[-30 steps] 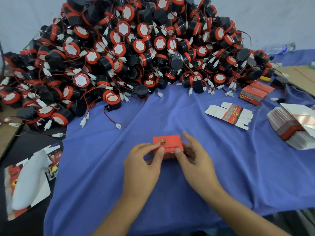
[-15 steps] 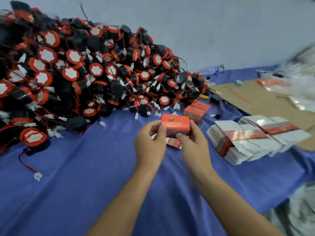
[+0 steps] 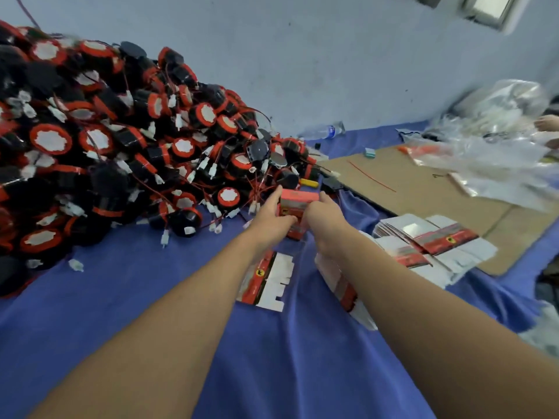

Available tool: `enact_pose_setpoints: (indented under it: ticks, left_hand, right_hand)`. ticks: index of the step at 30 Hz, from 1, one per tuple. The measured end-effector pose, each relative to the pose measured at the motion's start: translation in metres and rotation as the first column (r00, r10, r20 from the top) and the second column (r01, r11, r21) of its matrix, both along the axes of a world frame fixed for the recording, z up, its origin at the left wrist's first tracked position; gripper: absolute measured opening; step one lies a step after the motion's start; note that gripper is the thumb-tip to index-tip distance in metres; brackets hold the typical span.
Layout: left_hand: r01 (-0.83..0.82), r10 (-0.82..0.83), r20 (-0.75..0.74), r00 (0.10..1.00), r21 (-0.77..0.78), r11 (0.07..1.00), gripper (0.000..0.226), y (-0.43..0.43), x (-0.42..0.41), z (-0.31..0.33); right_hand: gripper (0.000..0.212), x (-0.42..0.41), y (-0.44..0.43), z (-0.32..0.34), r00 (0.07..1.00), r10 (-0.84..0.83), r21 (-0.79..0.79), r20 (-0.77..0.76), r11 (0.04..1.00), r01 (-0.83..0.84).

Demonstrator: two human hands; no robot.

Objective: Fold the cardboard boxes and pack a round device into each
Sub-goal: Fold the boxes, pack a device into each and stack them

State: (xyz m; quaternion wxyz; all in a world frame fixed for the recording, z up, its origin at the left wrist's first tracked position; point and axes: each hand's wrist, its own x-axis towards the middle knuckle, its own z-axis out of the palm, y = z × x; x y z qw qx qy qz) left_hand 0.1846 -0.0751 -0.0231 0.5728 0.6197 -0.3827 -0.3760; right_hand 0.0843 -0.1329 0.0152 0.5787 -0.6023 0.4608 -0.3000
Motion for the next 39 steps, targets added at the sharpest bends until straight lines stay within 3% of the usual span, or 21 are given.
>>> enact_pose_setpoints:
  ticks: [4,7,10,13,14,16,18,20,25,28,31,35,37,39]
  left_hand:
    - [-0.01,0.01,0.013,1.0,-0.001,1.0,0.085,-0.01,-0.008,-0.012]
    - [-0.076,0.08,0.138,0.987,-0.03,0.997,0.081,-0.005,-0.016,-0.013]
    - [-0.263,0.269,0.296,0.917,-0.059,0.963,0.068,0.012,-0.02,-0.012]
    - [-0.458,0.434,0.421,0.796,-0.05,0.888,0.046,0.044,-0.008,-0.016]
    - [-0.473,0.404,0.518,0.754,0.001,0.881,0.043,0.057,-0.003,-0.017]
    - [-0.436,0.196,0.721,0.664,0.161,0.885,0.049,0.084,0.004,-0.025]
    - [-0.323,-0.058,0.796,0.602,0.31,0.894,0.054,0.109,0.007,-0.034]
    - [-0.218,-0.218,0.802,0.556,0.394,0.893,0.045,0.126,0.007,-0.042]
    - [-0.197,-0.374,0.79,0.485,0.516,0.833,0.052,0.146,0.009,-0.052]
    - [-0.172,-0.37,0.786,0.495,0.507,0.845,0.055,0.155,0.007,-0.045]
    - [-0.205,-0.31,0.804,0.507,0.462,0.863,0.065,0.166,0.007,-0.035]
    - [-0.229,-0.187,0.778,0.6,0.391,0.891,0.064,0.183,0.004,-0.026]
    - [-0.251,-0.059,0.728,0.683,0.31,0.917,0.06,0.195,0.001,-0.023]
    - [-0.318,0.113,0.651,0.751,0.206,0.926,0.06,0.209,-0.006,-0.021]
  right_hand:
    - [0.064,-0.021,-0.009,0.002,0.996,0.048,-0.053,-0.069,0.997,-0.052]
    - [0.062,-0.045,-0.007,0.008,0.999,-0.011,-0.085,-0.045,0.996,0.007]
    - [0.056,-0.07,0.005,0.006,0.995,-0.062,-0.207,-0.08,0.977,0.044]
    - [0.043,-0.07,0.045,-0.003,0.977,0.102,-0.352,-0.188,0.922,-0.164]
    - [0.04,-0.064,0.059,-0.008,0.938,0.207,-0.349,-0.277,0.888,-0.299]
    - [0.042,-0.047,0.08,-0.023,0.753,0.371,-0.281,-0.543,0.765,-0.579]
    - [0.058,-0.033,0.093,-0.039,0.551,0.351,-0.236,-0.757,0.64,-0.731]
    - [0.066,-0.028,0.099,-0.05,0.498,0.256,-0.256,-0.829,0.617,-0.744]
    - [0.049,-0.028,0.105,-0.057,0.542,0.242,-0.301,-0.805,0.62,-0.725]
    - [0.045,-0.037,0.11,-0.061,0.647,0.277,-0.361,-0.71,0.646,-0.673]
    - [0.063,-0.049,0.119,-0.065,0.738,0.305,-0.403,-0.601,0.682,-0.611]
    - [0.087,-0.06,0.134,-0.068,0.86,0.271,-0.442,-0.432,0.767,-0.464]
    - [0.086,-0.061,0.145,-0.068,0.912,0.212,-0.46,-0.35,0.81,-0.365]
    - [0.08,-0.06,0.161,-0.064,0.969,0.179,-0.371,-0.172,0.899,-0.231]
